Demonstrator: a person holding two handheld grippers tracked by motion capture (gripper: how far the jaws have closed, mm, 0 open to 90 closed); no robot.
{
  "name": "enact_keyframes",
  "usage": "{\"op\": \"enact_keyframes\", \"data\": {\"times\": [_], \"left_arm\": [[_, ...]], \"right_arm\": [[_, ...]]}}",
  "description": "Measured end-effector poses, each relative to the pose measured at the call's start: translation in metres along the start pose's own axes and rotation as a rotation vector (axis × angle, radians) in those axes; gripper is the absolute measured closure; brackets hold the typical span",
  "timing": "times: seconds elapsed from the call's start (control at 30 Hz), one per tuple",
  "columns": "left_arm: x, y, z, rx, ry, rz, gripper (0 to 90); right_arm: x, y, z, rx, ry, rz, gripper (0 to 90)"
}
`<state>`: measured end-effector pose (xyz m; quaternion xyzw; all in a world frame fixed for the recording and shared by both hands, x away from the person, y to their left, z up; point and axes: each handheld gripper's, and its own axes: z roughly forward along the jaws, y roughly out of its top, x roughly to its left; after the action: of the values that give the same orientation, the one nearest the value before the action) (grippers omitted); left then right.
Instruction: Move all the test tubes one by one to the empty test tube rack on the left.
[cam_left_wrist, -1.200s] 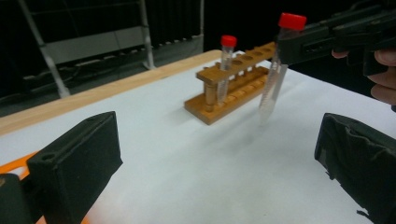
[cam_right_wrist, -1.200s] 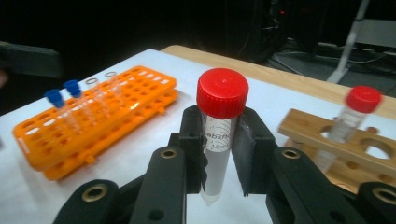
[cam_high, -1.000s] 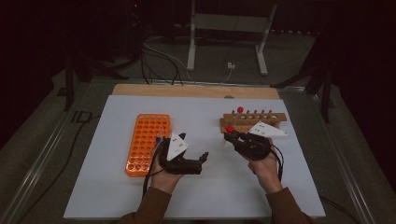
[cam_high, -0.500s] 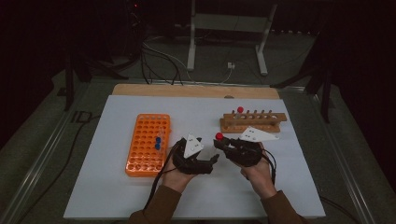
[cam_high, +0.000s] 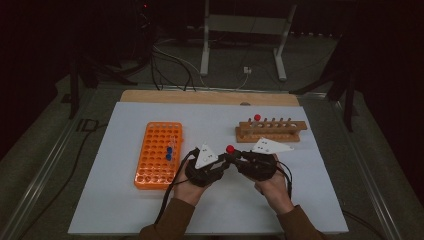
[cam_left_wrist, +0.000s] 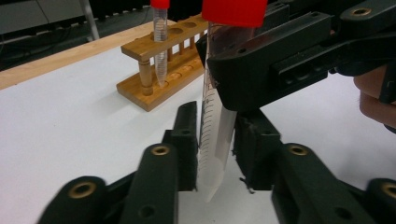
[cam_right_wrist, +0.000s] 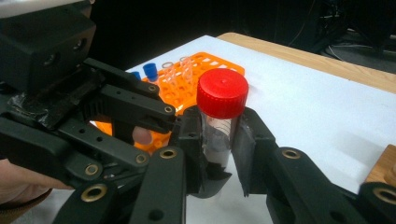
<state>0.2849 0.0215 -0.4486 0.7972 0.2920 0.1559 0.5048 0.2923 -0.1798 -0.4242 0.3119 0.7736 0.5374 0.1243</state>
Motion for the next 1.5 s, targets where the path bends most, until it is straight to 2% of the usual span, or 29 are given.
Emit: {"op": "enact_keyframes", "data": {"times": [0.1,0.27,0.43,0.53,0.67,0.8,0.87,1.0,1.17,1.5], "left_arm": [[-0.001,-0.001,0.000,0.011,0.005,0.012,75.0],[0.000,-0.002,-0.002,0.006,0.010,0.006,75.4],[0.006,-0.005,-0.006,0.005,0.028,-0.014,75.5],[0.010,-0.008,-0.011,0.005,0.039,-0.028,75.4],[0.015,-0.013,-0.019,0.002,0.049,-0.037,75.5],[0.019,-0.017,-0.029,-0.013,0.049,-0.039,75.4],[0.020,-0.018,-0.035,-0.020,0.054,-0.038,75.3],[0.026,-0.022,-0.049,-0.037,0.061,-0.050,75.3],[0.037,-0.029,-0.066,-0.051,0.088,-0.060,75.3],[0.054,-0.046,-0.093,-0.067,0.167,-0.070,75.2]], "right_arm": [[0.000,0.000,0.001,0.005,0.002,0.001,74.6],[0.001,0.000,0.002,0.005,0.005,-0.004,72.5],[-0.002,0.002,-0.003,-0.046,0.024,0.005,46.9],[-0.006,0.003,-0.006,-0.067,0.017,0.031,31.4],[-0.009,0.004,-0.008,-0.070,-0.025,0.037,16.9],[-0.011,0.003,-0.008,-0.073,-0.042,0.053,8.4],[-0.012,0.002,-0.007,-0.066,-0.065,0.044,2.7],[-0.015,0.001,-0.008,-0.069,-0.097,0.056,0.0],[-0.016,0.002,-0.010,-0.088,-0.104,0.056,0.0],[-0.016,0.001,-0.012,-0.101,-0.120,0.056,0.0]]}}
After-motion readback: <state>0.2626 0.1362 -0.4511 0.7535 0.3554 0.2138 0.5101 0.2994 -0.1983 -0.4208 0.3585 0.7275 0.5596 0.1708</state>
